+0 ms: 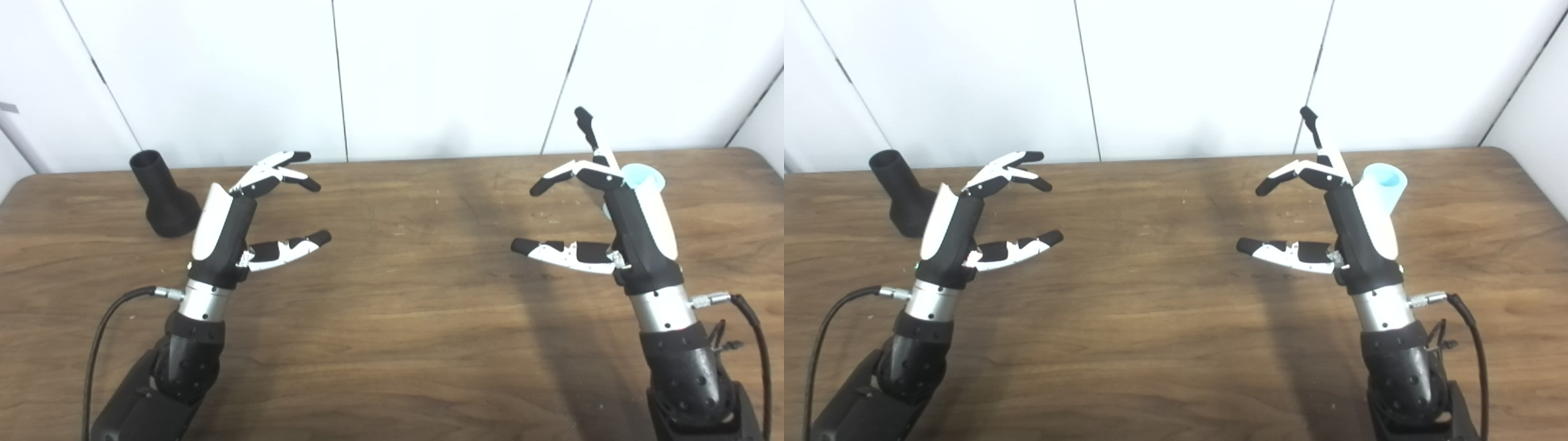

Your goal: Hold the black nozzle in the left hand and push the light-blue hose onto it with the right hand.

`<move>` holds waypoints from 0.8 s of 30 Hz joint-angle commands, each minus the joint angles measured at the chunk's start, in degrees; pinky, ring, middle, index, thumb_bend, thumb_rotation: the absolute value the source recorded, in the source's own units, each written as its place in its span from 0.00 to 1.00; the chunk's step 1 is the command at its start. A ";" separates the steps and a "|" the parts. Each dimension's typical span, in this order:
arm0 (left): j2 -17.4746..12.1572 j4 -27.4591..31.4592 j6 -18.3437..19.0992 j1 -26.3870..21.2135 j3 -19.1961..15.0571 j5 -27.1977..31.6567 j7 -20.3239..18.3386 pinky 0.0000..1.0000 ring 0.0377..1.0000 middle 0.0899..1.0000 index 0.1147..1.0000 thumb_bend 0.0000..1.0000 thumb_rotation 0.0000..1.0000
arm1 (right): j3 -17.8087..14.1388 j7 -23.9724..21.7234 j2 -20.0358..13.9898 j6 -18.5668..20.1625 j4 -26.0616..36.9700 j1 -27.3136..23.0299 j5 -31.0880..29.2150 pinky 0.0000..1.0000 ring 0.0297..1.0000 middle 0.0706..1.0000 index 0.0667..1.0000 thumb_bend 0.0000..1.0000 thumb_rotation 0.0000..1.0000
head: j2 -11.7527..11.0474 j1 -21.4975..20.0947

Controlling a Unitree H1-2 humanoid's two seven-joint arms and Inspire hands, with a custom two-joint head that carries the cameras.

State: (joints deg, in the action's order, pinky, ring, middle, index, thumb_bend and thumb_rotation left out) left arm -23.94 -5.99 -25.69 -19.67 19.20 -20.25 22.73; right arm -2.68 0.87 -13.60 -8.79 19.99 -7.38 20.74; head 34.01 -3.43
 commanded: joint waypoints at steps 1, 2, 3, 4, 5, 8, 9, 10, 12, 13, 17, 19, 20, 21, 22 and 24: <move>-0.92 1.04 -1.22 -2.21 -0.40 -0.09 0.60 0.72 0.83 0.77 0.41 0.52 0.06 | -0.70 0.88 -0.18 -0.74 1.38 -2.04 0.24 1.00 1.00 1.00 0.44 0.52 0.13 | 0.01 -0.22; -0.94 1.01 -1.22 -2.21 -0.37 -0.08 0.57 0.72 0.83 0.77 0.41 0.52 0.06 | -0.74 0.87 -0.06 -0.75 1.40 -2.08 0.32 1.00 1.00 1.00 0.44 0.52 0.13 | 0.04 -0.23; -0.96 1.00 -1.22 -2.22 -0.36 -0.07 0.55 0.72 0.83 0.77 0.41 0.52 0.06 | -0.77 0.85 0.02 -0.76 1.41 -2.10 0.37 1.00 1.00 1.00 0.44 0.52 0.13 | 0.04 -0.23; -0.96 1.01 -1.22 -2.23 -0.36 -0.06 0.48 0.72 0.83 0.77 0.41 0.52 0.06 | -0.81 0.85 0.08 -0.74 1.39 -2.12 0.42 1.00 1.00 1.00 0.44 0.52 0.13 | 0.02 -0.23; -0.96 1.02 -1.22 -2.24 -0.35 -0.04 0.41 0.72 0.83 0.78 0.41 0.52 0.06 | -0.86 0.88 0.13 -0.73 1.29 -2.15 0.45 1.00 1.00 1.00 0.44 0.52 0.13 | 0.02 -0.23; -0.95 1.06 -1.22 -2.22 -0.37 0.00 0.20 0.73 0.83 0.78 0.41 0.52 0.06 | -0.91 0.96 0.34 -0.72 1.09 -2.17 0.60 1.00 1.00 1.00 0.44 0.52 0.13 | -0.15 -0.21; -0.93 1.06 -1.22 -2.20 -0.37 0.00 0.16 0.73 0.83 0.78 0.41 0.52 0.06 | -0.92 0.97 0.38 -0.73 1.08 -2.14 0.64 1.00 1.00 1.00 0.44 0.52 0.13 | -0.28 -0.17; -0.92 1.06 -1.22 -2.18 -0.37 0.00 0.13 0.73 0.83 0.78 0.41 0.52 0.06 | -0.93 0.98 0.41 -0.74 1.08 -2.12 0.66 1.00 1.00 1.00 0.44 0.52 0.13 | -0.28 -0.17; -0.93 0.95 -1.22 -2.15 -0.29 0.01 0.14 0.73 0.84 0.78 0.41 0.52 0.06 | -0.96 0.98 0.46 -0.73 1.05 -2.09 0.70 1.00 1.00 1.00 0.44 0.52 0.13 | -0.26 -0.16; -0.90 0.97 -1.22 -2.14 -0.27 -0.02 0.12 0.73 0.84 0.78 0.41 0.52 0.06 | -0.96 0.96 0.49 -0.69 1.07 -2.09 0.69 1.00 1.00 1.00 0.44 0.52 0.13 | -0.26 -0.04; -0.78 0.91 -1.22 -2.20 -0.27 0.00 0.01 0.73 0.84 0.78 0.41 0.52 0.06 | -0.96 0.80 0.51 -0.45 1.15 -2.08 0.58 1.00 1.00 1.00 0.44 0.52 0.13 | -0.34 0.11; -0.60 0.96 -1.22 -2.21 -0.30 0.14 -0.17 0.73 0.84 0.78 0.41 0.52 0.06 | -0.88 0.81 0.54 -0.50 1.00 -1.98 0.65 1.00 1.00 1.00 0.44 0.52 0.13 | -0.36 0.14; -0.39 1.17 -1.22 -2.15 -0.40 0.18 -0.39 0.73 0.84 0.78 0.41 0.52 0.06 | -0.79 0.87 0.59 -0.63 0.86 -1.86 0.79 1.00 1.00 1.00 0.44 0.52 0.13 | -0.56 0.32; -0.24 1.32 -1.22 -2.11 -0.47 0.20 -0.54 0.73 0.83 0.78 0.42 0.52 0.06 | -0.73 0.91 0.63 -0.72 0.76 -1.79 0.89 1.00 1.00 0.99 0.45 0.52 0.13 | -0.56 0.32; -0.08 1.43 -1.22 -2.04 -0.54 0.26 -0.81 0.72 0.83 0.78 0.42 0.52 0.06 | -0.64 0.96 0.65 -0.94 0.50 -1.66 0.94 1.00 1.00 0.99 0.45 0.52 0.13 | -0.61 0.40; 0.29 1.09 -1.22 -1.97 -0.50 0.14 -1.34 0.68 0.80 0.76 0.60 0.79 0.09 | -0.66 1.12 0.21 -2.24 -1.24 -1.30 0.61 0.84 0.93 0.92 0.66 0.74 0.14 | -1.43 3.32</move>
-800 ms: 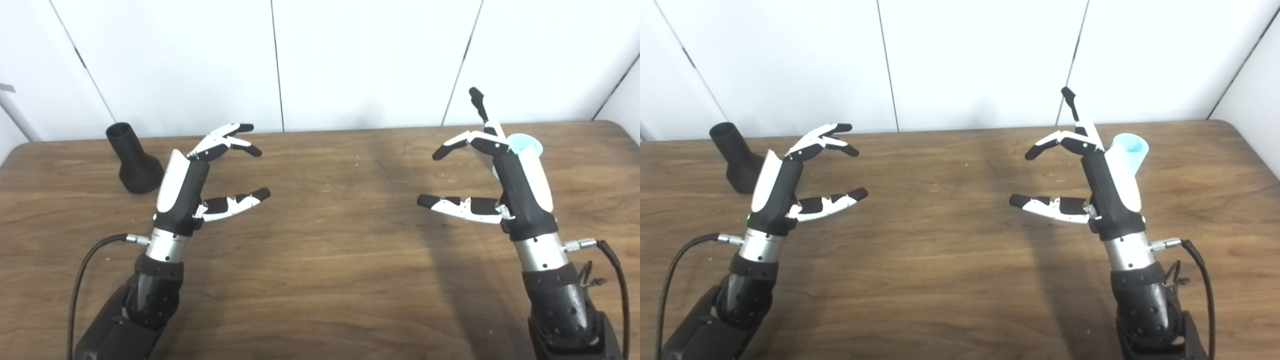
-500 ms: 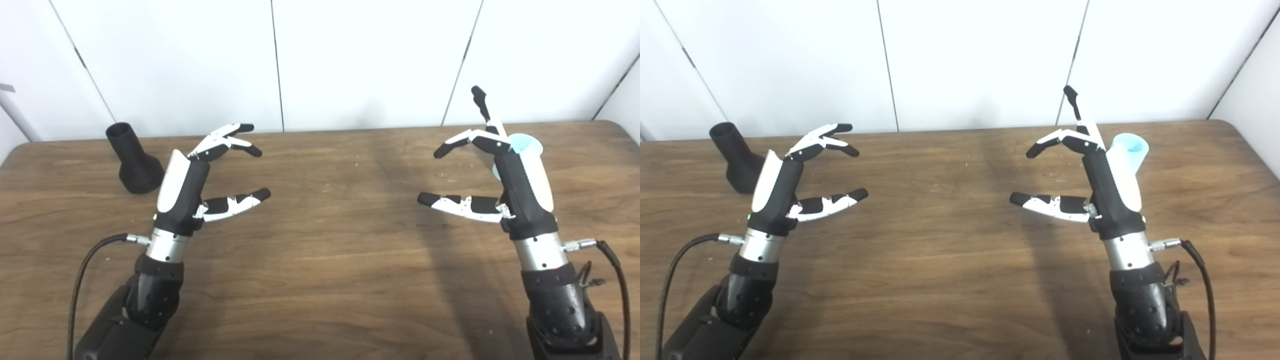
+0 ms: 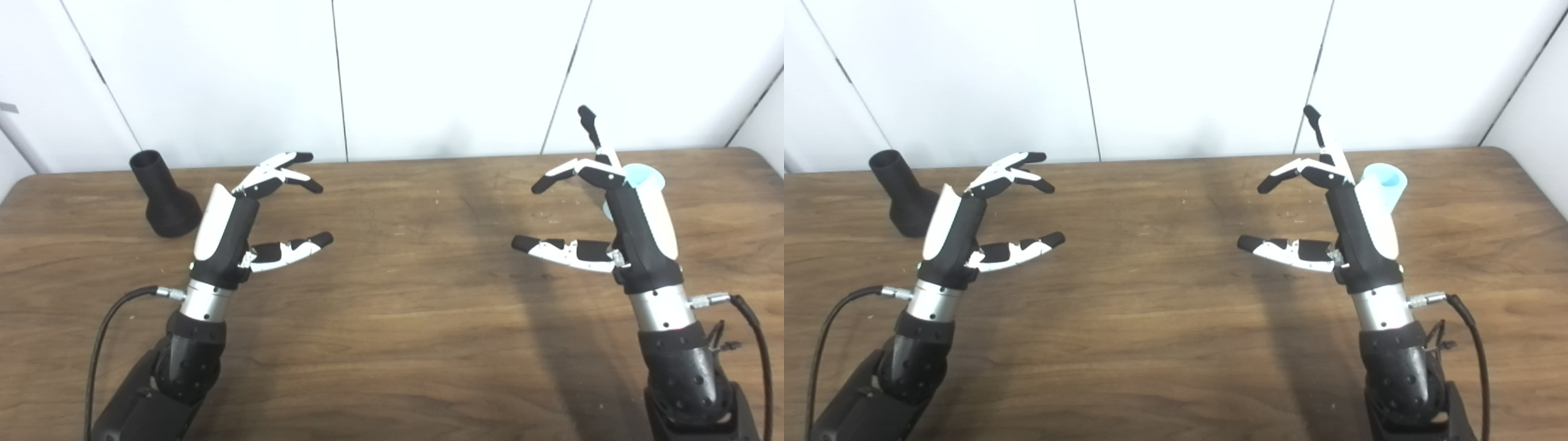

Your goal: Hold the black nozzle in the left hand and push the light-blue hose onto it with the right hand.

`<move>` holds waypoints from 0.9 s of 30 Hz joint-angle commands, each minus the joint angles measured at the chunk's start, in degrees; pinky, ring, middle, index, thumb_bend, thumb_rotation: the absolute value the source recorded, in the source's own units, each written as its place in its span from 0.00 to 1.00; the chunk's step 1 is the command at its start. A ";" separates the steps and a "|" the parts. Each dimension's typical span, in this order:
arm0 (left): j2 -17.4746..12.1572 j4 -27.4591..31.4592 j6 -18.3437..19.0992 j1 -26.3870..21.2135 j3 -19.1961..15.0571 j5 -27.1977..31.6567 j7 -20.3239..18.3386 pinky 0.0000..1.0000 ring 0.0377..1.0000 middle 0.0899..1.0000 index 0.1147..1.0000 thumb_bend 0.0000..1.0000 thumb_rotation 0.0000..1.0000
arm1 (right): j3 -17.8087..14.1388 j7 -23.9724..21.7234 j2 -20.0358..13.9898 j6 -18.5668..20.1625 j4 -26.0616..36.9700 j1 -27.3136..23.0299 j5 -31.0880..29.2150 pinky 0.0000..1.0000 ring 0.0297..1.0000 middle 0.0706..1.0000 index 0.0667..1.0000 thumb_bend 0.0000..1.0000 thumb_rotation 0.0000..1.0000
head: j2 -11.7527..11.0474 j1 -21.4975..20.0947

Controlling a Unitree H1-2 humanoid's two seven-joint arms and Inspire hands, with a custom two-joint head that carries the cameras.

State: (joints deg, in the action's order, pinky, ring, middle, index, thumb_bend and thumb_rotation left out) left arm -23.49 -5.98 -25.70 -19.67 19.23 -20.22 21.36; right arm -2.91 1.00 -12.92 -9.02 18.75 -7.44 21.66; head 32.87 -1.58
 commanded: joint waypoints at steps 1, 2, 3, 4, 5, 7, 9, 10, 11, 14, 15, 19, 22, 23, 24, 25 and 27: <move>0.05 0.90 -1.22 -1.96 -0.54 0.09 -0.34 0.68 0.80 0.76 0.62 0.81 0.09 | -0.40 0.93 -0.68 -2.51 -0.66 -1.05 -0.57 0.82 0.92 0.92 0.68 0.75 0.14 | -0.40 1.83; 0.42 0.73 -1.22 -1.95 -0.54 -0.01 -0.72 0.66 0.78 0.76 0.66 0.86 0.11 | -0.39 0.76 -0.89 -2.80 -1.04 -0.83 -0.93 0.72 0.87 0.89 0.72 0.79 0.15 | -1.18 4.48; 0.94 0.55 -1.22 -1.93 -0.63 -0.16 -1.14 0.65 0.77 0.75 0.68 0.87 0.13 | -0.34 0.52 -0.97 -2.85 -1.25 -0.58 -1.27 0.65 0.83 0.87 0.74 0.81 0.15 | -1.71 6.03; 1.56 0.33 -1.21 -1.89 -0.89 -0.53 -1.47 0.63 0.74 0.73 0.68 0.86 0.13 | -0.28 0.35 -0.93 -2.72 -1.41 -0.31 -1.50 0.60 0.78 0.84 0.75 0.81 0.15 | -1.91 6.54; 2.54 0.06 -1.19 -1.80 -1.48 -1.54 -1.67 0.60 0.69 0.70 0.68 0.83 0.14 | -0.31 0.30 -0.87 -2.62 -1.64 0.11 -1.76 0.56 0.73 0.80 0.75 0.81 0.14 | -3.02 9.07; 5.24 0.14 1.02 -1.23 -3.23 -4.41 -1.51 0.49 0.57 0.63 0.66 0.79 0.13 | -0.40 0.29 -0.17 -1.00 -1.49 1.26 -2.13 0.53 0.67 0.74 0.76 0.81 0.11 | -4.78 12.43; 8.06 1.06 5.18 -0.36 -4.93 -6.77 -1.82 0.40 0.50 0.58 0.66 0.76 0.16 | -0.48 -0.30 0.80 2.45 0.02 2.68 -2.68 0.52 0.64 0.71 0.77 0.79 0.06 | -5.72 14.02; 9.29 1.39 6.89 0.00 -5.55 -7.50 -2.27 0.40 0.51 0.57 0.65 0.76 0.18 | -0.48 -0.67 1.11 3.98 0.72 3.31 -3.07 0.52 0.64 0.71 0.77 0.79 0.04 | -6.95 15.89; 10.20 1.52 7.86 0.24 -6.04 -8.09 -2.73 0.41 0.51 0.57 0.65 0.76 0.19 | -0.47 -0.90 1.26 4.70 0.96 3.71 -3.70 0.52 0.64 0.71 0.77 0.78 0.03 | -7.53 16.58; 11.40 1.20 7.83 0.58 -6.70 -9.16 -3.90 0.45 0.55 0.59 0.67 0.77 0.22 | -0.49 -1.65 0.94 3.02 -0.03 4.01 -6.67 0.52 0.64 0.71 0.78 0.77 0.01 | -8.87 17.99; 11.58 1.38 7.57 0.76 -6.96 -9.17 -4.46 0.47 0.56 0.60 0.69 0.77 0.23 | -0.44 -1.78 0.74 2.24 -0.45 3.96 -7.30 0.52 0.64 0.71 0.78 0.77 0.01 | -9.10 18.20; 11.97 2.40 7.29 1.27 -7.71 -11.10 -5.34 0.51 0.60 0.65 0.86 0.77 0.23 | -0.48 -1.67 0.20 1.18 -1.44 3.75 -8.18 0.51 0.64 0.71 0.78 0.78 0.00 | -9.59 18.59; 12.06 2.97 7.13 1.37 -8.41 -13.02 -5.06 0.51 0.61 0.67 0.89 0.76 0.23 | -0.47 -1.38 0.07 1.48 -1.64 3.67 -8.10 0.51 0.65 0.71 0.78 0.78 0.00 | -9.78 18.54; 12.06 3.17 7.08 1.40 -8.68 -13.39 -5.01 0.52 0.61 0.68 0.88 0.75 0.24 | -0.46 -1.29 0.09 1.53 -1.68 3.63 -8.03 0.51 0.65 0.71 0.78 0.78 0.00 | -9.78 18.62; 12.02 3.47 7.08 1.46 -8.97 -13.73 -4.98 0.52 0.61 0.68 0.86 0.75 0.23 | -0.47 -1.25 0.11 1.62 -1.70 3.60 -8.01 0.51 0.65 0.71 0.78 0.78 0.00 | -9.79 18.67; 12.01 3.70 7.09 1.49 -9.23 -13.99 -4.98 0.52 0.62 0.68 0.84 0.75 0.23 | -0.48 -1.24 0.12 1.67 -1.74 3.56 -8.03 0.51 0.64 0.71 0.78 0.78 0.00 | -9.89 18.89; 11.90 4.27 7.31 1.58 -9.74 -14.45 -5.17 0.52 0.62 0.68 0.82 0.74 0.23 | -0.48 -1.23 0.15 1.78 -1.70 3.55 -8.03 0.51 0.64 0.71 0.78 0.78 0.00 | -9.89 18.89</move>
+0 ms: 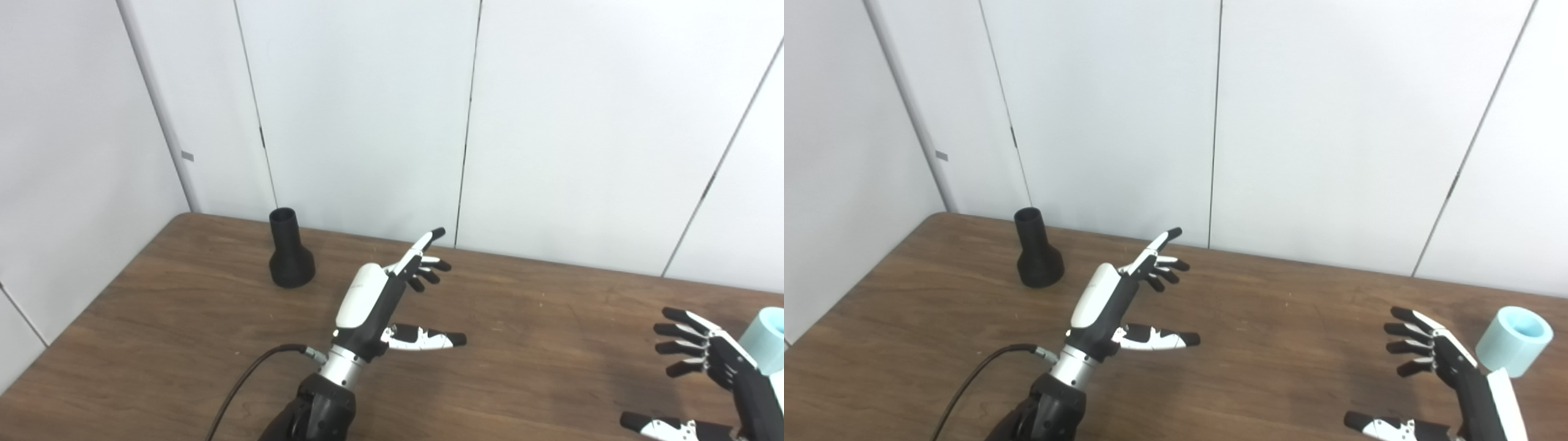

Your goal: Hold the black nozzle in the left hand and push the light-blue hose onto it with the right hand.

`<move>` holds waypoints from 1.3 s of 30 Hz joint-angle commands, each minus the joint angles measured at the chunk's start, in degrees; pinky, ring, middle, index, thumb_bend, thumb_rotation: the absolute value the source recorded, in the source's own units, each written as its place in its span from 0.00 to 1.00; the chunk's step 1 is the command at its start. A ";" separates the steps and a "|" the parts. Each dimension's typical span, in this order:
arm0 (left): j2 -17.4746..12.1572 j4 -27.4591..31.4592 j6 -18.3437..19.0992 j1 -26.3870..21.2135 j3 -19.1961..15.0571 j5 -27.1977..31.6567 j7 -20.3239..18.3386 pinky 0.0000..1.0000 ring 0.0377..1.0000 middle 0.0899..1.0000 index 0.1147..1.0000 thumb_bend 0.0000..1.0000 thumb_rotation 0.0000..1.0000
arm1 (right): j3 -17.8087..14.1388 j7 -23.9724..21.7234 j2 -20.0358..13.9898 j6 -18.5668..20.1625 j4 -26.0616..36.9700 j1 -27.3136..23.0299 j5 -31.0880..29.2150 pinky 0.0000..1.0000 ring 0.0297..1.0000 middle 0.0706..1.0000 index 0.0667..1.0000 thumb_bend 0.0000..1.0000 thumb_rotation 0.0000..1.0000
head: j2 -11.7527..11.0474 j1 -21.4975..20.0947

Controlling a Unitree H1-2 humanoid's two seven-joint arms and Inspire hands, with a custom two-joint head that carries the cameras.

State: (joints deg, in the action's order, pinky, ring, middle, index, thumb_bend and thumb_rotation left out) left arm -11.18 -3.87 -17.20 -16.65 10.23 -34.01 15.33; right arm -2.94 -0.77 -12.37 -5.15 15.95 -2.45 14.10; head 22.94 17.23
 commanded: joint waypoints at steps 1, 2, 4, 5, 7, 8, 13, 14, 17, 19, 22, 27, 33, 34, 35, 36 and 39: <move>-0.85 2.75 -0.82 -1.45 -1.23 -0.90 0.56 0.51 0.62 0.68 0.80 0.74 0.23 | -0.43 0.59 -0.36 -2.06 1.12 -1.47 -0.31 0.51 0.64 0.71 0.78 0.78 0.00 | -0.03 0.36; -1.16 3.06 -0.62 -1.50 -1.63 -1.06 0.35 0.51 0.62 0.68 0.78 0.74 0.22 | -0.40 0.65 -0.32 -2.07 1.05 -1.53 -0.16 0.51 0.64 0.71 0.77 0.78 0.00 | -0.17 0.69; -2.42 4.18 -0.03 -1.73 -2.79 -1.00 -0.67 0.54 0.62 0.68 0.76 0.75 0.21 | -0.43 0.74 -0.36 -2.14 0.94 -1.64 0.02 0.51 0.64 0.71 0.77 0.78 0.00 | -0.24 0.75; -2.79 4.56 0.15 -1.81 -3.20 -0.96 -1.09 0.55 0.62 0.68 0.76 0.75 0.20 | -0.45 0.76 -0.38 -2.17 0.90 -1.67 0.05 0.50 0.65 0.71 0.77 0.78 0.00 | -0.24 0.75; -4.07 5.78 0.99 -2.18 -4.22 -1.09 -2.30 0.55 0.62 0.68 0.75 0.75 0.20 | -0.53 0.81 -0.48 -2.26 0.72 -1.83 0.06 0.50 0.65 0.71 0.77 0.78 0.00 | -0.43 0.95; -4.93 6.53 1.57 -2.46 -4.87 -1.19 -3.08 0.55 0.63 0.68 0.75 0.75 0.19 | -0.59 0.83 -0.53 -2.35 0.58 -1.90 -0.06 0.50 0.65 0.71 0.77 0.78 0.00 | -0.50 1.13; -9.08 10.41 5.65 -3.63 -7.45 -1.88 -7.49 0.56 0.65 0.70 0.76 0.75 0.18 | -0.80 1.11 -0.65 -3.07 -0.21 -2.14 -0.36 0.50 0.65 0.71 0.77 0.78 0.00 | -0.84 1.58; -10.39 11.51 6.90 -3.94 -8.15 -2.23 -8.76 0.57 0.66 0.71 0.76 0.75 0.18 | -0.83 1.18 -0.66 -3.20 -0.34 -2.21 -0.36 0.50 0.64 0.71 0.77 0.78 0.00 | -0.88 1.65; -13.79 13.27 9.66 -4.78 -10.17 -3.50 -11.52 0.57 0.68 0.73 0.77 0.75 0.19 | -0.86 1.27 -0.71 -3.33 -0.70 -2.43 -0.45 0.50 0.64 0.71 0.77 0.78 0.00 | -1.06 1.77; -15.81 12.47 10.29 -5.36 -11.45 -3.73 -12.11 0.58 0.70 0.75 0.79 0.74 0.20 | -0.87 1.34 -0.68 -3.68 -1.19 -2.55 -0.44 0.50 0.64 0.71 0.76 0.78 0.00 | -1.32 1.82; -18.06 8.51 9.53 -6.75 -13.26 -3.21 -10.89 0.57 0.71 0.76 0.81 0.74 0.24 | -0.80 1.26 -0.55 -3.78 -1.59 -2.75 -0.56 0.49 0.64 0.71 0.76 0.77 0.00 | -1.65 2.05; -19.49 0.73 6.52 -9.92 -14.74 -4.72 -5.03 0.58 0.74 0.79 0.85 0.75 0.30 | -0.94 1.16 -0.76 -4.45 -2.21 -2.82 -1.06 0.49 0.63 0.70 0.76 0.77 0.00 | -2.15 2.85; -21.74 1.95 10.35 -12.40 -15.33 -7.61 -5.55 0.69 0.77 0.79 0.82 0.74 0.27 | -1.34 1.16 -1.08 -5.16 -2.96 -2.88 -1.90 0.48 0.63 0.70 0.76 0.76 0.00 | -2.28 3.38; -21.68 2.52 11.32 -12.43 -15.63 -8.07 -5.40 0.69 0.77 0.79 0.81 0.75 0.27 | -1.33 1.15 -1.04 -5.16 -2.98 -2.88 -1.99 0.48 0.63 0.70 0.76 0.76 0.00 | -2.31 3.30; -21.53 2.66 12.38 -12.46 -15.99 -8.36 -5.15 0.71 0.79 0.80 0.82 0.76 0.28 | -1.30 1.15 -1.01 -5.15 -3.03 -2.90 -2.04 0.48 0.63 0.70 0.76 0.76 0.00 | -2.31 3.27; -21.32 2.56 13.64 -12.49 -16.38 -8.58 -4.96 0.73 0.80 0.82 0.83 0.77 0.29 | -1.28 1.19 -0.97 -5.20 -3.13 -2.92 -2.01 0.48 0.63 0.70 0.76 0.76 0.00 | -2.31 3.27; -20.80 2.22 16.93 -12.59 -16.99 -8.82 -5.32 0.75 0.84 0.85 0.86 0.79 0.29 | -1.26 1.26 -0.93 -5.30 -3.27 -3.03 -1.87 0.48 0.63 0.70 0.77 0.76 0.00 | -2.13 3.18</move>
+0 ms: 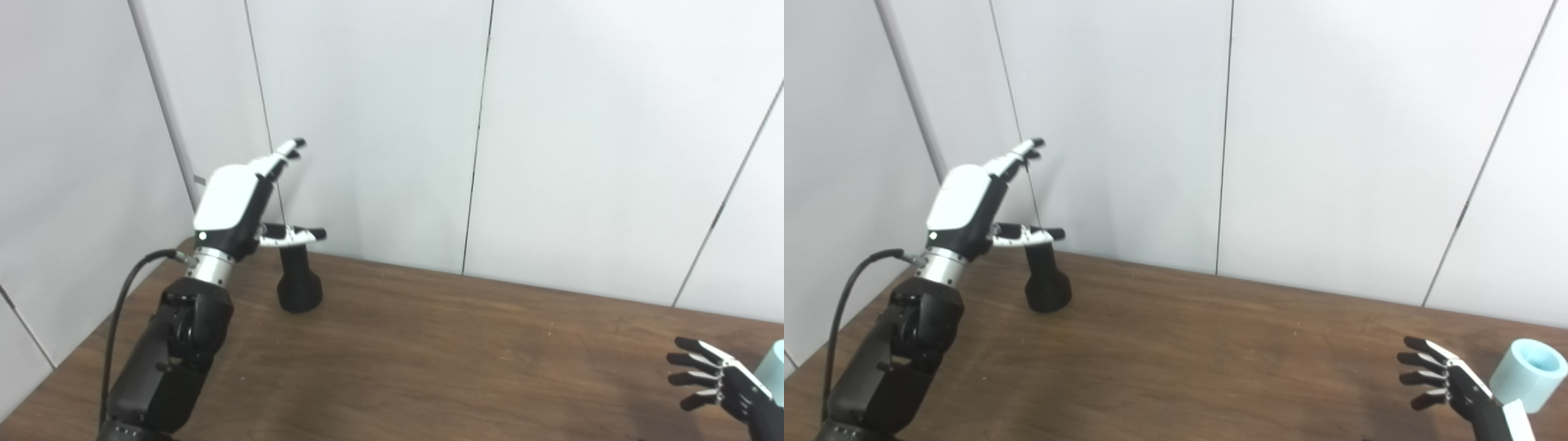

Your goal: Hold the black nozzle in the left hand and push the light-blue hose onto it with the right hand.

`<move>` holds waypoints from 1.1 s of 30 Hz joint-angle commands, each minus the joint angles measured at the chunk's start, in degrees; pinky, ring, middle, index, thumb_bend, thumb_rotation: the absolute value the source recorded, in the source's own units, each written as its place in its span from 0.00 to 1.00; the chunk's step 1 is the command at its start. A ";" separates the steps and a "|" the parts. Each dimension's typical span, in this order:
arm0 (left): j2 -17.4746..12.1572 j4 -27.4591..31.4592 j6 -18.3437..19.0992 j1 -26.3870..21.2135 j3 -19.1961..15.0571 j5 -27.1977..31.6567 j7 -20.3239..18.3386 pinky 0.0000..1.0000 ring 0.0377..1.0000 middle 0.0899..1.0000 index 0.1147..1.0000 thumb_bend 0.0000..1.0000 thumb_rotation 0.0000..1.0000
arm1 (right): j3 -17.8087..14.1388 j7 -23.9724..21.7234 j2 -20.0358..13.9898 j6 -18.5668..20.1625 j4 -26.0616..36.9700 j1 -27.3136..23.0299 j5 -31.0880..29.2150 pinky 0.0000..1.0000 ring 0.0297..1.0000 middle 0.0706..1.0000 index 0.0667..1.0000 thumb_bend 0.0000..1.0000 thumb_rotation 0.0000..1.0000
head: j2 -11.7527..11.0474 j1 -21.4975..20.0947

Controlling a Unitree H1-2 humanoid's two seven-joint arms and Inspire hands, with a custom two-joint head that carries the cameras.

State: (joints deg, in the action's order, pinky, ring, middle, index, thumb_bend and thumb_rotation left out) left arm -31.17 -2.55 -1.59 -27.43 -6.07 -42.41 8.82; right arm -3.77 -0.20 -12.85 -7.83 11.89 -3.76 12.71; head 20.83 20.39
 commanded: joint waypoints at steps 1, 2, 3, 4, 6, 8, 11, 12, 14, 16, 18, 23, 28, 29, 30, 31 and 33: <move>-0.73 0.86 2.25 -1.77 -0.75 -0.36 0.95 0.75 0.84 0.86 0.87 0.81 0.30 | -0.42 0.71 -0.42 -2.66 0.81 -1.72 -0.44 0.48 0.63 0.70 0.77 0.76 0.00 | -0.02 0.01; -0.55 0.63 3.60 -1.71 -0.87 -0.12 0.59 0.75 0.85 0.88 0.89 0.83 0.31 | -0.41 0.73 -0.40 -2.76 0.78 -1.70 -0.41 0.48 0.63 0.70 0.76 0.76 0.00 | -0.02 0.01; -0.21 0.32 5.30 -1.65 -1.03 0.24 0.18 0.77 0.86 0.89 0.91 0.85 0.32 | -0.40 0.70 -0.40 -2.76 0.89 -1.66 -0.42 0.48 0.62 0.70 0.76 0.76 0.00 | 0.19 -0.06; -0.03 0.14 6.45 -1.60 -1.06 0.52 -0.05 0.79 0.88 0.91 0.93 0.87 0.34 | -0.39 0.67 -0.41 -2.76 0.97 -1.63 -0.44 0.48 0.62 0.70 0.76 0.76 0.00 | 0.19 -0.06; 0.41 -0.16 8.72 -1.45 -1.04 0.80 -0.32 0.84 0.91 0.93 0.96 0.89 0.35 | -0.38 0.60 -0.41 -2.68 1.24 -1.51 -0.46 0.47 0.62 0.70 0.76 0.77 0.00 | 0.29 -0.13; 0.72 -0.56 10.82 -1.42 -0.85 0.64 -0.44 0.88 0.93 0.94 0.98 0.92 0.37 | -0.37 0.57 -0.41 -2.68 1.38 -1.36 -0.43 0.47 0.62 0.70 0.76 0.77 0.00 | 0.42 -0.11; 0.94 -0.76 13.70 -1.39 -0.39 0.71 -1.24 0.89 0.94 0.95 0.99 0.95 0.38 | -0.41 0.46 -0.51 -2.39 1.83 -1.21 -0.35 0.47 0.62 0.70 0.76 0.77 0.00 | 0.65 -0.11; 0.98 -0.96 14.59 -1.37 -0.22 1.03 -1.97 0.87 0.94 0.95 0.99 0.95 0.39 | -0.43 0.46 -0.58 -2.43 1.85 -1.18 -0.27 0.47 0.62 0.70 0.76 0.77 0.00 | 0.65 -0.11; 0.84 -1.47 15.88 -1.44 0.14 1.86 -3.45 0.84 0.93 0.95 0.99 0.97 0.40 | -0.47 0.49 -0.69 -2.62 1.68 -1.15 -0.16 0.47 0.62 0.70 0.76 0.77 0.00 | 0.68 -0.11; 0.59 -2.41 17.17 -1.57 0.37 3.78 -5.87 0.82 0.92 0.94 0.99 0.99 0.42 | -0.50 0.51 -0.76 -2.77 1.51 -1.09 -0.15 0.48 0.62 0.70 0.76 0.77 0.00 | 0.44 -0.16; 0.80 -2.38 18.53 -1.38 0.54 5.64 -8.06 0.81 0.92 0.94 0.98 1.00 0.43 | -0.62 0.45 -0.92 -2.81 1.57 -0.92 -0.29 0.48 0.62 0.70 0.76 0.76 0.00 | 0.34 -0.17; 1.50 -2.20 21.83 -0.84 2.20 8.63 -12.09 0.85 0.93 0.94 0.92 1.00 0.41 | -1.17 0.20 -1.53 -2.46 2.01 -0.83 -0.73 0.48 0.62 0.70 0.76 0.77 0.00 | 0.18 0.39; 2.57 -3.22 22.87 -0.14 3.48 9.74 -11.47 0.85 0.92 0.93 0.92 1.00 0.38 | -1.70 0.25 -2.07 -2.61 2.09 -0.66 -0.53 0.47 0.62 0.70 0.76 0.77 0.00 | 0.59 0.73; 2.76 -4.02 22.70 -0.23 3.61 9.87 -11.13 0.84 0.92 0.93 0.93 1.00 0.38 | -1.79 0.28 -2.14 -2.66 2.03 -0.64 -0.46 0.47 0.62 0.70 0.76 0.77 0.00 | 0.61 0.71; 2.85 -5.19 22.35 -0.37 3.74 9.92 -10.67 0.84 0.92 0.93 0.94 1.00 0.37 | -1.84 0.35 -2.18 -2.79 1.89 -0.63 -0.37 0.47 0.62 0.70 0.76 0.77 0.00 | 0.63 0.72; 2.94 -6.04 22.25 -0.44 3.90 9.76 -10.24 0.84 0.92 0.94 0.95 1.00 0.37 | -1.88 0.42 -2.20 -2.97 1.70 -0.62 -0.33 0.47 0.62 0.70 0.76 0.77 0.00 | 0.73 0.74; 3.02 -7.49 22.31 -0.60 4.11 9.65 -9.48 0.83 0.94 0.95 0.98 1.00 0.36 | -1.88 0.44 -2.18 -3.05 1.59 -0.58 -0.30 0.47 0.62 0.70 0.76 0.77 0.00 | 0.83 0.73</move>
State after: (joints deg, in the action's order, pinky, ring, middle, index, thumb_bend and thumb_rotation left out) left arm -26.60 -10.56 21.48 -25.65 -1.63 -32.19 -2.89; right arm -4.92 -0.23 -13.89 -8.54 11.94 -3.23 12.72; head 21.71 21.09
